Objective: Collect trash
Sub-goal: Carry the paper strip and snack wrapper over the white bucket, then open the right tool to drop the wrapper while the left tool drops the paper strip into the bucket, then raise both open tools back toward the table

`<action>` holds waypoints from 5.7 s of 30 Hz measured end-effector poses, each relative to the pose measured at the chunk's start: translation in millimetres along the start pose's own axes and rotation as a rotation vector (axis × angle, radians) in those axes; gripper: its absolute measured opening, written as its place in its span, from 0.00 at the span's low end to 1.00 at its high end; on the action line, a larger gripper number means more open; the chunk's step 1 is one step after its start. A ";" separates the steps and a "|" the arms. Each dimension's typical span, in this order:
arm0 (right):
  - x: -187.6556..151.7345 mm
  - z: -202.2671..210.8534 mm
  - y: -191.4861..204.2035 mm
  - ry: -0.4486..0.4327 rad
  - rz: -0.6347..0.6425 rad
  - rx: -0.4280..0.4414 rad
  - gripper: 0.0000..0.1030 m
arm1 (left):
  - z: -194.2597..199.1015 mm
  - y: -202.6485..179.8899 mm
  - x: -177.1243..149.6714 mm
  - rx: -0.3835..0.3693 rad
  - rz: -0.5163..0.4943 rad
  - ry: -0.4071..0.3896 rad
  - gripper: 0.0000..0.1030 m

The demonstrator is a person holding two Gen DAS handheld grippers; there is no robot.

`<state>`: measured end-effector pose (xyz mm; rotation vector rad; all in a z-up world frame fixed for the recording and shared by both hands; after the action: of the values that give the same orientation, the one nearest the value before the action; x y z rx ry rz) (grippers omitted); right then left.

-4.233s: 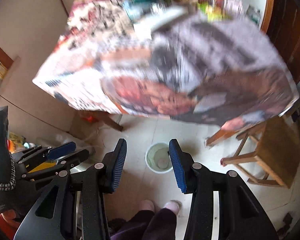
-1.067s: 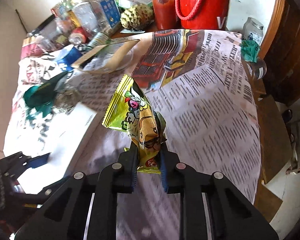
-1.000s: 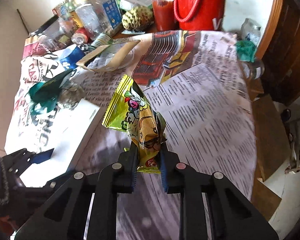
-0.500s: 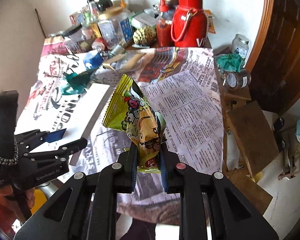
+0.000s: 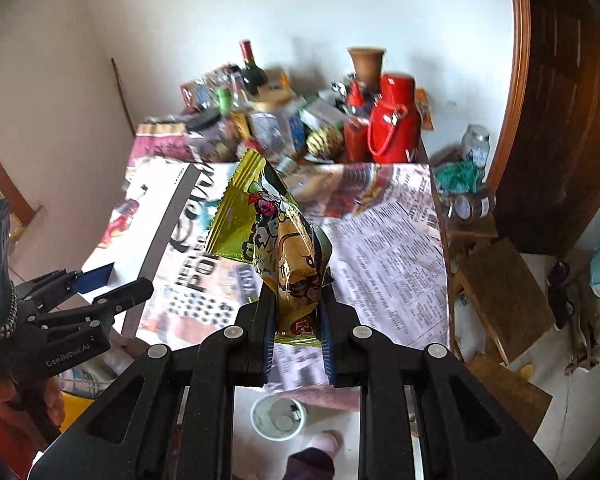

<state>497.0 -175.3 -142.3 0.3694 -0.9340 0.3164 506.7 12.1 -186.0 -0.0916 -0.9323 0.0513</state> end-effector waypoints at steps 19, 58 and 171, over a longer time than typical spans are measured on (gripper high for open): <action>-104.1 89.6 118.5 0.027 -0.093 -0.057 0.17 | 153.8 62.6 -109.9 -0.065 -0.041 0.034 0.49; -423.5 -168.1 -0.6 0.564 -0.121 -0.050 0.17 | -177.3 73.9 -460.8 -0.016 0.079 0.629 0.49; 47.6 -74.2 -22.6 0.024 -0.065 -0.034 0.56 | -61.3 76.1 56.9 0.181 0.154 0.087 0.67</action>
<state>586.2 -157.9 -147.0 0.3633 -0.9004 0.2444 589.5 89.1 -184.5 0.0029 -0.8287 0.2721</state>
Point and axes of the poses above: each gripper's, at about its wrist camera, not at the fingertips, and z roughly against the way its jaws point, y to its left, x to its top, the point moved 3 cm from there along -z, roughly the way its jaws point, and after that the axes turned 13 degrees about -y, right-handed, at the moved point
